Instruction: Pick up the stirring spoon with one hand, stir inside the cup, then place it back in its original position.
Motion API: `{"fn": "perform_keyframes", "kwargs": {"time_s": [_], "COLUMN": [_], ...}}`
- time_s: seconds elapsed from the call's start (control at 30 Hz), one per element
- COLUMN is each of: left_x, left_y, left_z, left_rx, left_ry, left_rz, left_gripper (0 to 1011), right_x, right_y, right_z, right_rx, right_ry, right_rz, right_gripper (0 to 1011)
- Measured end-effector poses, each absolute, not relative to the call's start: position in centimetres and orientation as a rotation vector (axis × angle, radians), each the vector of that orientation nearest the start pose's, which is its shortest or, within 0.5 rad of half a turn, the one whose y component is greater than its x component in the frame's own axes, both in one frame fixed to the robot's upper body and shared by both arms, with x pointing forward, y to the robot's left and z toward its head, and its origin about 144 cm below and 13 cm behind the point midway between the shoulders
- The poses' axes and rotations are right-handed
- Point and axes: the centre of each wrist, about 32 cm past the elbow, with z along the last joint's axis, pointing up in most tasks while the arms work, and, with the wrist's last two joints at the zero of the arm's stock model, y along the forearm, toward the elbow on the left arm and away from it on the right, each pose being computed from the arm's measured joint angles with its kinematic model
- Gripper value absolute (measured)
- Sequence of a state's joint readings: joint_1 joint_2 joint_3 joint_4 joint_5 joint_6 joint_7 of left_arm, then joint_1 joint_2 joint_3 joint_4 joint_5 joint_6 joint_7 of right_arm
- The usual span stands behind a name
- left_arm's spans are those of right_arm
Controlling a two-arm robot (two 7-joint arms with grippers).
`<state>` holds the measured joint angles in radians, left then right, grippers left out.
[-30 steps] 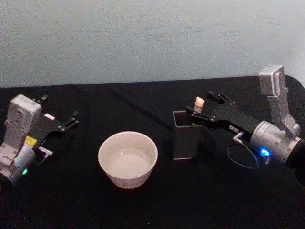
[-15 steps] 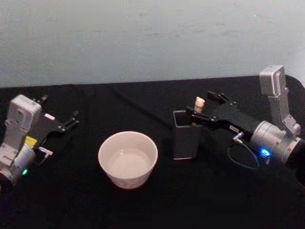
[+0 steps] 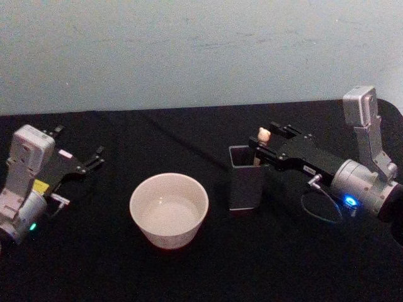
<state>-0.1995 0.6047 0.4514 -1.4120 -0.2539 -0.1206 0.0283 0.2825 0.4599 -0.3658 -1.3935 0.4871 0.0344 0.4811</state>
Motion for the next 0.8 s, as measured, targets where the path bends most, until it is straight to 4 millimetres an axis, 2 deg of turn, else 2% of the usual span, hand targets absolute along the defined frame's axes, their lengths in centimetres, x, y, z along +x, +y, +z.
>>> {"fn": "perform_keyframes", "kwargs": {"time_s": [0.13,0.17,0.2,0.33,0.5,0.57,0.8], "left_x": [48.86,48.87,48.86,48.86,48.86,48.86,48.86], "left_y": [30.97,30.97,30.97,30.97,30.97,30.97,30.97], "left_z": [113.98,113.98,113.98,113.98,113.98,113.98,113.98], "left_rx": [0.305,0.304,0.304,0.304,0.304,0.304,0.304], "left_ry": [-0.285,-0.285,-0.285,-0.285,-0.285,-0.285,-0.285], "left_rz": [1.248,1.248,1.248,1.248,1.248,1.248,1.248], "left_gripper": [1001,1001,1001,1001,1001,1001,1001], "right_x": [52.25,52.25,52.25,52.25,52.25,52.25,52.25], "right_y": [-28.19,-28.19,-28.19,-28.19,-28.19,-28.18,-28.19], "right_z": [117.00,117.00,117.00,117.00,117.00,117.00,117.00], "right_rx": [-0.079,-0.079,-0.079,-0.079,-0.079,-0.079,-0.078], "right_ry": [0.043,0.043,0.043,0.043,0.043,0.043,0.043], "right_rz": [-0.849,-0.849,-0.849,-0.849,-0.849,-0.849,-0.849], "right_gripper": [592,592,530,429,249,216,214]}}
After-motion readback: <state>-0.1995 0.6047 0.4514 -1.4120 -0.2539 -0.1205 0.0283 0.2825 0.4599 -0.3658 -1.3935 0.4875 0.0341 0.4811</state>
